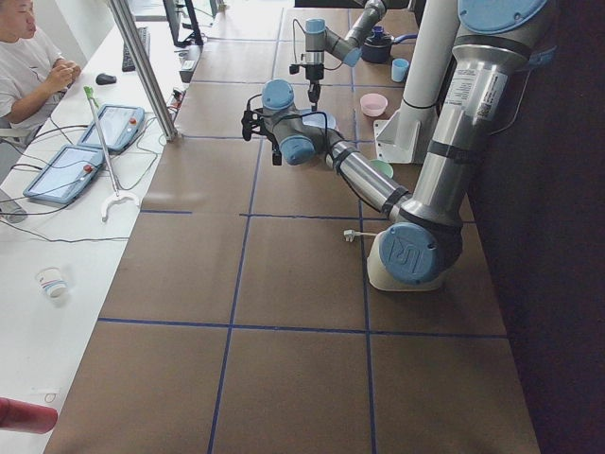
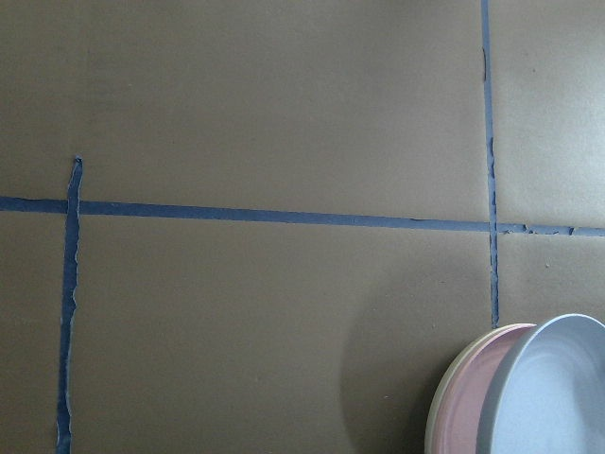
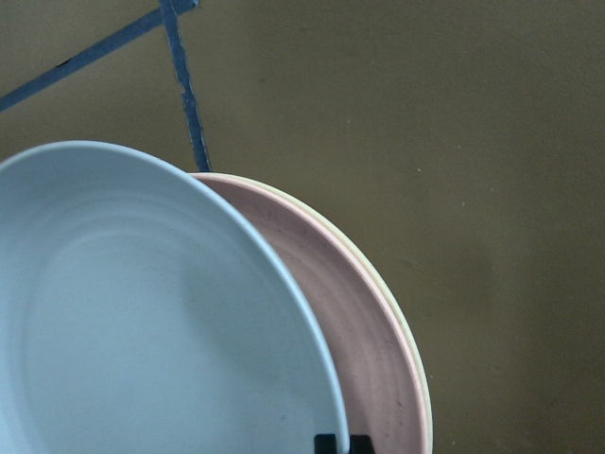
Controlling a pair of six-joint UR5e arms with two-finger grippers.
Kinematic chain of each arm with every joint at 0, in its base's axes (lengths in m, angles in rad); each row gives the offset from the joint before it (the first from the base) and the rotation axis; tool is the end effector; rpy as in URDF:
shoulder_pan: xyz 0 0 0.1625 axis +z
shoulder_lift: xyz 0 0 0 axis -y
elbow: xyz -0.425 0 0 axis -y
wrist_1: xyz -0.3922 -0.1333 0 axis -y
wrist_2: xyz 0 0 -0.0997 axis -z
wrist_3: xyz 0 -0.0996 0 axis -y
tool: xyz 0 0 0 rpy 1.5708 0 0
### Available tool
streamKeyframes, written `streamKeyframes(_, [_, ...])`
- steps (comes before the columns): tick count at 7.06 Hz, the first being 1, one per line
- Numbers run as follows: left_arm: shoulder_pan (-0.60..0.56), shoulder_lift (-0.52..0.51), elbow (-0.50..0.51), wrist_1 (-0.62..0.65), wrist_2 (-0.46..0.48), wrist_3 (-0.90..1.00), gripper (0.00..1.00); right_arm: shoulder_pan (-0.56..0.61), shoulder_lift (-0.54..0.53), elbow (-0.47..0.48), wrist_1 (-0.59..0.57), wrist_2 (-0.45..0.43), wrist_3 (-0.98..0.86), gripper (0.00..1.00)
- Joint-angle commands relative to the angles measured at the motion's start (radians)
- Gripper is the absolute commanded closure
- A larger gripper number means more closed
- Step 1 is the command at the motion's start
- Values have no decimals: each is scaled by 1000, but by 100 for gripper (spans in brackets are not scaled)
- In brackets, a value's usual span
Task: Stack three plates with pink and blue
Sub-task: 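Release the light blue plate and withdraw the right gripper while the left arm retracts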
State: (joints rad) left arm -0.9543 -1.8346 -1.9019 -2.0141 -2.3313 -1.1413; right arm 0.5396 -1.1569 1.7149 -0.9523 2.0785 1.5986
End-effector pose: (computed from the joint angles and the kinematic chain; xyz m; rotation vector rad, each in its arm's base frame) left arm 0.2643 -0.4848 0.3037 0.0972 1.1904 -0.0665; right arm -0.4903 -0.3925 0.2853 -0.1413 -1.2226 0.1956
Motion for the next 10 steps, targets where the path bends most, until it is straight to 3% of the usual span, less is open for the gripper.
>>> streamKeyframes(1, [0, 1, 4, 0, 3, 0, 0, 16, -16, 31, 3, 11, -6, 0])
streamKeyframes(3, [-27, 56, 15, -6, 7, 34, 0, 131, -192, 168, 3, 58, -14, 0])
streamKeyframes(4, [-64, 119, 23, 3, 13, 167, 0, 226, -260, 166, 3, 86, -63, 0])
streamKeyframes(6, [-229, 167, 137, 6, 9, 551, 0, 412, -389, 82, -3, 125, -472, 0])
streamKeyframes(8, [-349, 185, 249, 9, 13, 915, 0, 679, -452, -19, -11, 301, -779, 0])
streamKeyframes(10, [-499, 172, 317, 282, 39, 1325, 0, 839, -501, -69, -104, 314, -1143, 0])
